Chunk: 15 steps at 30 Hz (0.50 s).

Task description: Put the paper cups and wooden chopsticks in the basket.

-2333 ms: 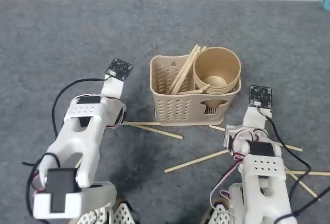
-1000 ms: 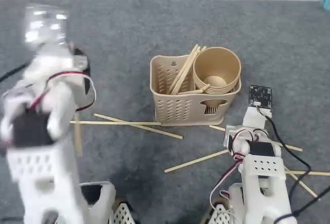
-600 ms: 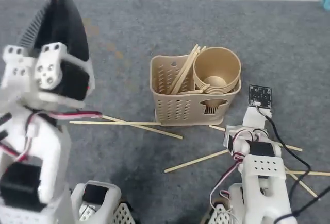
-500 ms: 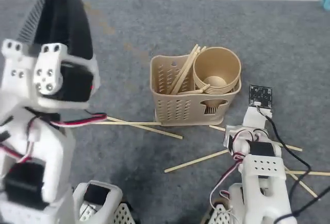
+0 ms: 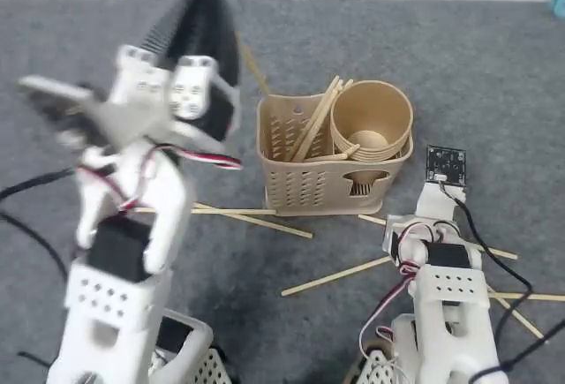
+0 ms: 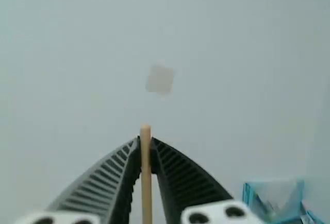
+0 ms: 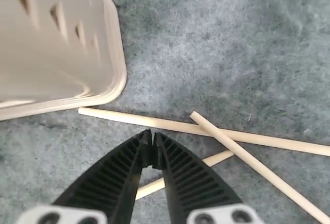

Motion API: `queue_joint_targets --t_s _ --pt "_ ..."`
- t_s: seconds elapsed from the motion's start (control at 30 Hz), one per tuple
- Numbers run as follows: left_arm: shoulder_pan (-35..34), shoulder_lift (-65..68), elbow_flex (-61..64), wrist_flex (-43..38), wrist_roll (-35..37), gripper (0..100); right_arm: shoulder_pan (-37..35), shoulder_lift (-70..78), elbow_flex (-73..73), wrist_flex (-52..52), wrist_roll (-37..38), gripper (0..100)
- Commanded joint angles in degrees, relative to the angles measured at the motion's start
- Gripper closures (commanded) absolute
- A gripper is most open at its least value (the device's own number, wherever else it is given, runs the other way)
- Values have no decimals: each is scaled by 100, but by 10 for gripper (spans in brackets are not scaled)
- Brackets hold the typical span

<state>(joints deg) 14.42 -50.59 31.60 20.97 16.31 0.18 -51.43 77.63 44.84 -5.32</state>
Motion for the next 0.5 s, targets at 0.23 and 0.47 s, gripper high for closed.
queue_joint_targets --t_s 0.23,0.47 --pt "246 0 1341 -141 185 986 4 -13 -62 -92 79 972" --pt "-79 -9 1516 141 193 799 4 -13 -26 -224 79 972"
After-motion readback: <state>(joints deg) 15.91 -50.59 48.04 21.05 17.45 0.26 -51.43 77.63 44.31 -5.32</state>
